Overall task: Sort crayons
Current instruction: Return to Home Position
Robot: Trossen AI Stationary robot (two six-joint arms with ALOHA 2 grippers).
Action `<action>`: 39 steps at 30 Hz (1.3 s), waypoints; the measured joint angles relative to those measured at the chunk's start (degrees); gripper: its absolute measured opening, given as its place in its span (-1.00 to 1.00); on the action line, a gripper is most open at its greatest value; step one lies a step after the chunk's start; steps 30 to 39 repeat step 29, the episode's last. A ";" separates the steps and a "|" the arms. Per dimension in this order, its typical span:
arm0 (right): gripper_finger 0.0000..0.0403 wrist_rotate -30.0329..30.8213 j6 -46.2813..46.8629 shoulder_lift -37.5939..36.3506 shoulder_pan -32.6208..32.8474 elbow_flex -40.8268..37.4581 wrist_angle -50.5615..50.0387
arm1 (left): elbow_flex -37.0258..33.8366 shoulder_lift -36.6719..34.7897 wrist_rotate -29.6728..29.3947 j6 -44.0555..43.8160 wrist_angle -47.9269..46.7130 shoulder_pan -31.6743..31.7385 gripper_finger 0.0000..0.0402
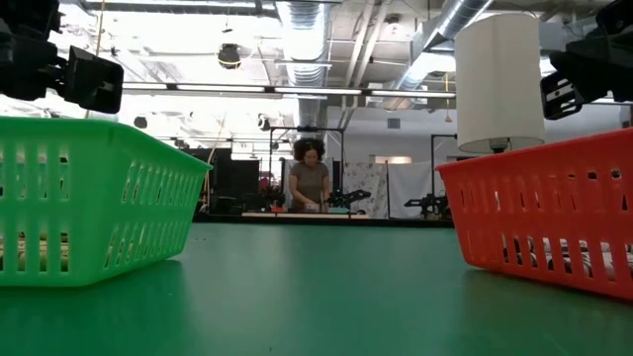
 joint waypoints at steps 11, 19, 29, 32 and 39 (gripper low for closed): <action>-0.62 0.00 0.00 0.00 -0.01 0.02 0.00 | 0.09 0.44 -0.29 0.97 -0.20 1.20 -0.03; -0.62 -0.02 -0.02 0.00 0.00 0.02 0.00 | 0.11 2.01 -0.29 0.96 -0.21 1.20 -0.03; -0.62 -0.02 0.00 0.00 -0.01 0.02 0.00 | 0.11 2.01 -0.31 0.97 -0.23 1.20 -0.03; -0.62 -0.02 0.00 0.00 -0.01 0.02 0.00 | 0.11 2.01 -0.31 0.97 -0.23 1.20 -0.03; -0.62 -0.02 0.00 0.00 -0.01 0.02 0.00 | 0.11 2.01 -0.31 0.97 -0.23 1.20 -0.03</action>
